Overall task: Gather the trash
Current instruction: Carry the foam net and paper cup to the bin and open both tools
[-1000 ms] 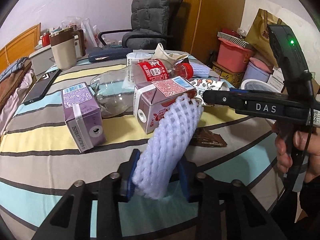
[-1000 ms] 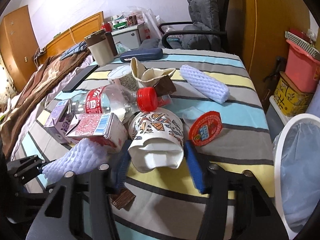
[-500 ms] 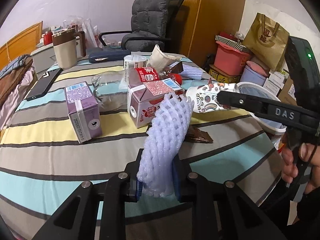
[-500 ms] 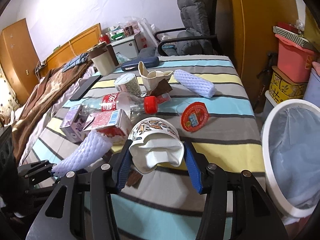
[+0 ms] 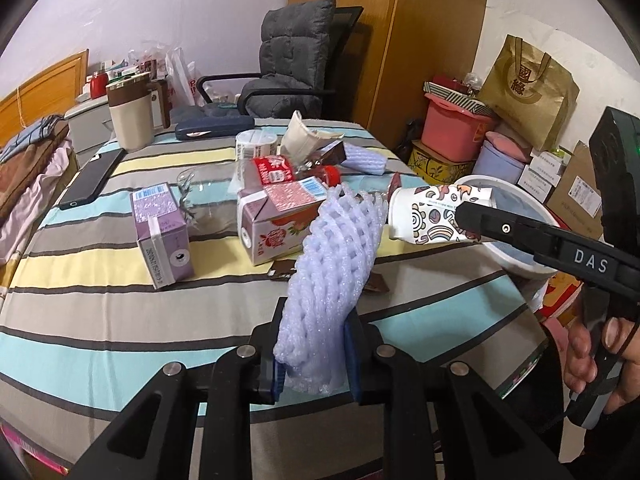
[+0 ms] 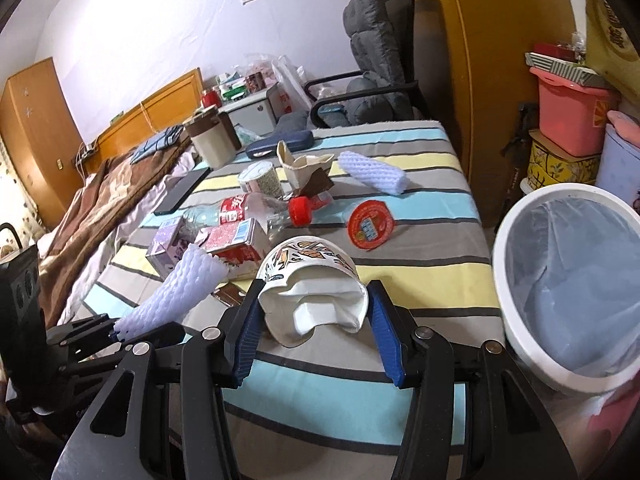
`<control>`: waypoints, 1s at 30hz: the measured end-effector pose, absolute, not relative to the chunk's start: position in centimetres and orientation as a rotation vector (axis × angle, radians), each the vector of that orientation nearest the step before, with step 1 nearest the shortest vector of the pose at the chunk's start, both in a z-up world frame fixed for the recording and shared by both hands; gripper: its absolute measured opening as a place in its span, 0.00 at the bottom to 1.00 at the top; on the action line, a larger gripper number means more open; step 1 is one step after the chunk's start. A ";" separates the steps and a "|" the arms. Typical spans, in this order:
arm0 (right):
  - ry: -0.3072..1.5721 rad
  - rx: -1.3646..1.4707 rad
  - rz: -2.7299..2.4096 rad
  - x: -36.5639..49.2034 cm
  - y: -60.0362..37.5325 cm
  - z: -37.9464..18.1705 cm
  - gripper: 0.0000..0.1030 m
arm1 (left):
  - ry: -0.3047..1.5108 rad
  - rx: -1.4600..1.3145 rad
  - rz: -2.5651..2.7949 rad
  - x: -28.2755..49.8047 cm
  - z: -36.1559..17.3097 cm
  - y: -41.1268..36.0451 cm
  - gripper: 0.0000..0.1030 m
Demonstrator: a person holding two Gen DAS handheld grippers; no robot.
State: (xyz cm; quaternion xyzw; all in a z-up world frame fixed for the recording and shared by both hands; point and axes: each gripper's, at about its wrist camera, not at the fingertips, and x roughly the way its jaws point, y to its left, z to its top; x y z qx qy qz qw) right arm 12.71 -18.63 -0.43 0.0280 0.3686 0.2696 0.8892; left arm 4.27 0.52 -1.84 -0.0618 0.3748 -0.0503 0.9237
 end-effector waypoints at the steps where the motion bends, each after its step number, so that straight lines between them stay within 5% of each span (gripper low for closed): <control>1: 0.762 0.061 0.557 12.5 -18.7 -0.4 0.51 | 0.768 -0.126 -0.106 4.3 -1.7 0.4 0.23; 30: 0.673 0.172 0.221 12.5 -31.9 0.5 0.51 | 0.740 0.019 -0.407 13.2 1.4 -13.2 0.23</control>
